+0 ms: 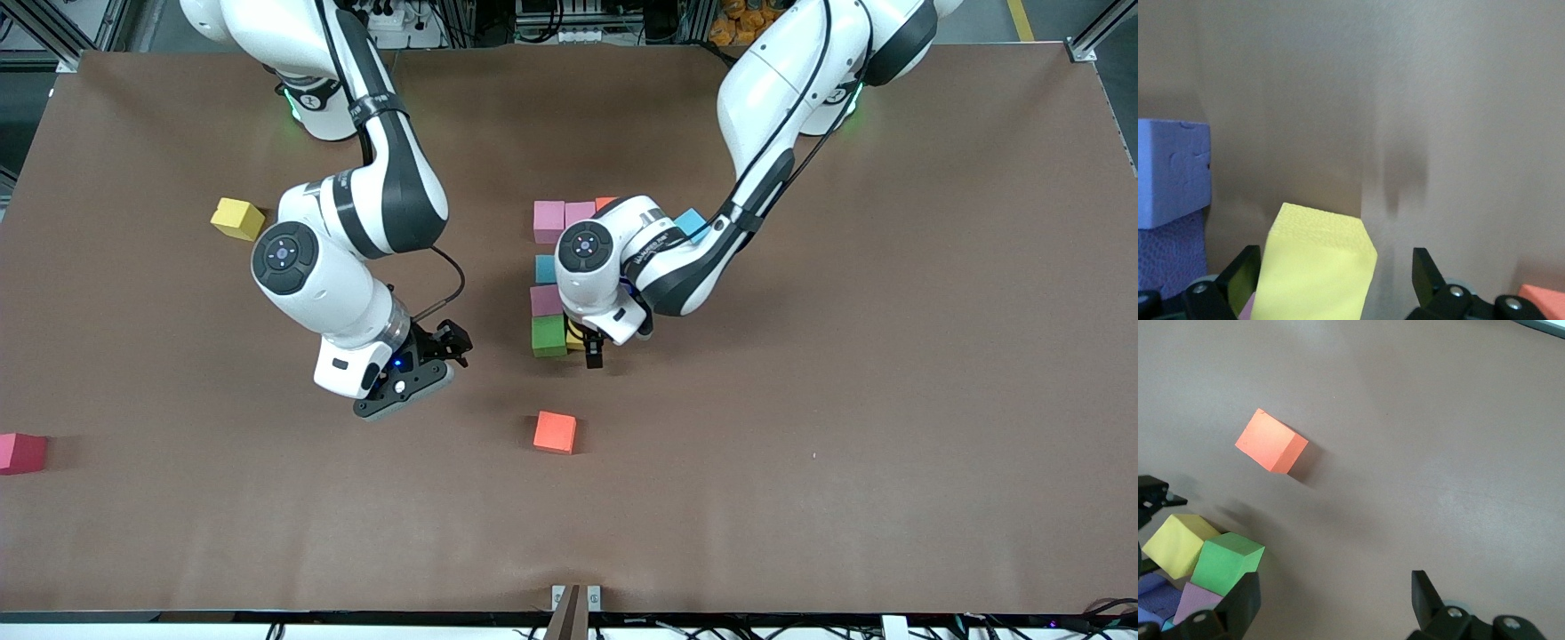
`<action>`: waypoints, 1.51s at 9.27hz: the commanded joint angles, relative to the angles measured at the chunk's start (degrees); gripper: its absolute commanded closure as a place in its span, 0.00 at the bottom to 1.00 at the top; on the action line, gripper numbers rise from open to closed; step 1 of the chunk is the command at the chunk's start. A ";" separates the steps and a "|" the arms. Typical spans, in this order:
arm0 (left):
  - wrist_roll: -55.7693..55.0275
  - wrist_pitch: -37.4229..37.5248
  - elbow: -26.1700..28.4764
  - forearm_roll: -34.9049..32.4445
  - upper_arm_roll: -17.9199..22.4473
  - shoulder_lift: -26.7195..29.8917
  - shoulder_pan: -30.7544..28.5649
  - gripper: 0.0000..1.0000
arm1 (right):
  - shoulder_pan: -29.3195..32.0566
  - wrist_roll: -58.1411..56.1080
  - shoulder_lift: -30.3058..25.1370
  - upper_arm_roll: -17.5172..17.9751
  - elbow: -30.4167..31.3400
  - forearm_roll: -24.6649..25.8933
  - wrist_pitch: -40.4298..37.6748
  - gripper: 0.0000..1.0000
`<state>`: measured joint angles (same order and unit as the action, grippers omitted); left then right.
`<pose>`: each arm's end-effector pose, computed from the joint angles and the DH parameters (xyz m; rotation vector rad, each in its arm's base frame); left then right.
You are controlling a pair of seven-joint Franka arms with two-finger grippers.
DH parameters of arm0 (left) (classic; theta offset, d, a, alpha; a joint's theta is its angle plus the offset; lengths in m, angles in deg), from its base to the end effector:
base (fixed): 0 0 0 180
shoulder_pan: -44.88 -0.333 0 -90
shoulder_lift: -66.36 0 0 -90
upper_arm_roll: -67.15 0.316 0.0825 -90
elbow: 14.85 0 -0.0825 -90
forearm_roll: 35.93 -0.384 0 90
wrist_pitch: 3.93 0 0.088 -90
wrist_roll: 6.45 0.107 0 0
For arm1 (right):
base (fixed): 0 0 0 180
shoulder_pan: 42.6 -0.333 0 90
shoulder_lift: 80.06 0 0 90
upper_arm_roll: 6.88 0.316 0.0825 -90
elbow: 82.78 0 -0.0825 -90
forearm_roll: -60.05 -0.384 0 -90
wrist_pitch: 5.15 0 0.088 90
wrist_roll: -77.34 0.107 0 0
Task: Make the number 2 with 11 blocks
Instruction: 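Set the yellow cube beside the green cube and open the left gripper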
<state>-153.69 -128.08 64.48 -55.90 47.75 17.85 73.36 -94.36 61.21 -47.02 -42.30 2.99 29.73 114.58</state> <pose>0.5367 -0.4968 0.2210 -2.1375 -2.2924 -0.0548 0.6439 0.2959 0.3923 -2.9081 -0.6349 -0.1966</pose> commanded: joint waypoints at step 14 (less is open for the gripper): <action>19.15 -1.67 -4.45 0.98 0.32 1.84 -4.56 0.00 | -0.18 -0.57 -0.96 0.35 0.28 0.44 -0.73 0.00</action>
<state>-139.00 -127.02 60.37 -55.90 47.88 19.72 69.95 -94.66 61.12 -47.02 -42.25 2.99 29.73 114.56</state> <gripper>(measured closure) 0.000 0.000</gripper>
